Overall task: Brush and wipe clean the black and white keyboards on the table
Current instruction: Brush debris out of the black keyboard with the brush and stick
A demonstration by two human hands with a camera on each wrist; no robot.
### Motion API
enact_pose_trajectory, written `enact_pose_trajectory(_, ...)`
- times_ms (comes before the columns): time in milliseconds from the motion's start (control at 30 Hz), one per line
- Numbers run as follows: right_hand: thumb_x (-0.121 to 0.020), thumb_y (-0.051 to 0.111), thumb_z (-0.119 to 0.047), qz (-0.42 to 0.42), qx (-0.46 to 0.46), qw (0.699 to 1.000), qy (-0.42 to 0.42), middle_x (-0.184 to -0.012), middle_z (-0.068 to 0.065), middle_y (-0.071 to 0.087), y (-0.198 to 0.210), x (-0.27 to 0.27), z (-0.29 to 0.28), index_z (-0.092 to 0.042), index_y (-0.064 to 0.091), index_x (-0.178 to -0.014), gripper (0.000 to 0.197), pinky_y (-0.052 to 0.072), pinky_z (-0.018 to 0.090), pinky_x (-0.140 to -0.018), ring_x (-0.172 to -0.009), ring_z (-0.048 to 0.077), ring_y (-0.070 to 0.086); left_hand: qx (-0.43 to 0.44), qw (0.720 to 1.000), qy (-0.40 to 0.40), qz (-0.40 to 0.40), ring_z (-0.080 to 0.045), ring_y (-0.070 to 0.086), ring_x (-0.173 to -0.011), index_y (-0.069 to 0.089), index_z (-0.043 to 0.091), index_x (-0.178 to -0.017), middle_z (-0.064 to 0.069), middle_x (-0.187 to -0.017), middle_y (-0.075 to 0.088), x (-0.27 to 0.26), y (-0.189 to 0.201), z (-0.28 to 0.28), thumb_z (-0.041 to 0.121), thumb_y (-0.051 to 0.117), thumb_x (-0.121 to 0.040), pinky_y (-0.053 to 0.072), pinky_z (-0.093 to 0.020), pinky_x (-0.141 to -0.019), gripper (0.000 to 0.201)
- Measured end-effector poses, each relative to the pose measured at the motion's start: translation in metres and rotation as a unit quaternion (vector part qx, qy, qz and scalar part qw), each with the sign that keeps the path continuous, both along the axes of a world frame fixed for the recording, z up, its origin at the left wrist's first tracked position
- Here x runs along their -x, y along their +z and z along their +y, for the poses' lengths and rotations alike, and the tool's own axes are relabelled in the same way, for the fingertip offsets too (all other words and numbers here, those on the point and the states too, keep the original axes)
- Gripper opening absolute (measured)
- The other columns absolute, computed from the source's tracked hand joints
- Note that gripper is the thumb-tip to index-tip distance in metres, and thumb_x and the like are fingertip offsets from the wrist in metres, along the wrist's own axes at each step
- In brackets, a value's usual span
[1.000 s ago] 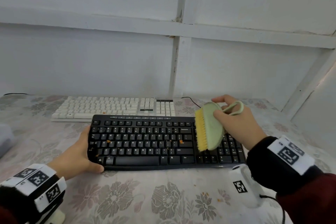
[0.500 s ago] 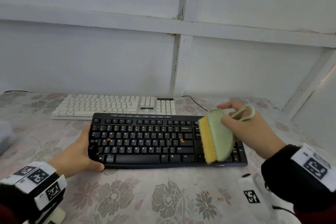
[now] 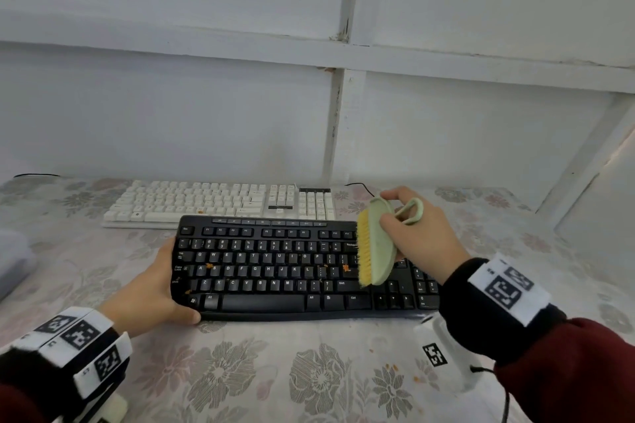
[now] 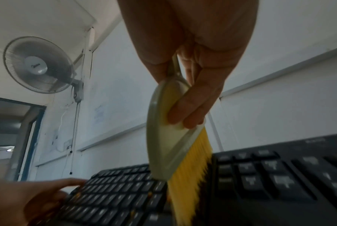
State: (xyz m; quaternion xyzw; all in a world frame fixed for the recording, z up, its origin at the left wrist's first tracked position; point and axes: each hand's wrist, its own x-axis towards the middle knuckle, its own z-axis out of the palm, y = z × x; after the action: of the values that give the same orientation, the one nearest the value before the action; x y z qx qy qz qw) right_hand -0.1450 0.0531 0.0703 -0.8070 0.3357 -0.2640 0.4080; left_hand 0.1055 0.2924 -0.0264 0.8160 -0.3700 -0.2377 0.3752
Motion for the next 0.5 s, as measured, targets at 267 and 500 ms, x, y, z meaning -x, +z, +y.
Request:
enact_pose_trajectory(267, -0.089, 0.047, -0.010, 0.064, -0.022, 0.996, 0.064, -0.063, -0.003, 0.051, -0.029, 0.024, 0.026, -0.025, 0.056, -0.106, 0.025, 0.040, 0.020, -0.046, -0.047, 0.005, 0.039, -0.023, 1.000, 0.007, 0.003, -0.006, 0.054, -0.096, 0.006, 0.051, -0.125, 0.014, -0.111, 0.051, 0.002, 0.000, -0.001, -0.002, 0.083, -0.058, 0.042, -0.021, -0.072, 0.115)
enact_pose_trajectory(500, -0.088, 0.051, -0.007, -0.004, -0.043, 0.998, 0.047, -0.082, 0.000, 0.063, -0.002, 0.020, 0.021, -0.022, 0.060, -0.105, 0.024, 0.045, 0.015, -0.044, -0.052, -0.002, 0.058, -0.019, 1.000, 0.002, 0.002, -0.004, 0.052, -0.097, 0.006, 0.052, -0.125, 0.017, -0.114, 0.048, 0.001, -0.001, -0.001, -0.002, 0.082, -0.059, 0.041, -0.020, -0.074, 0.114)
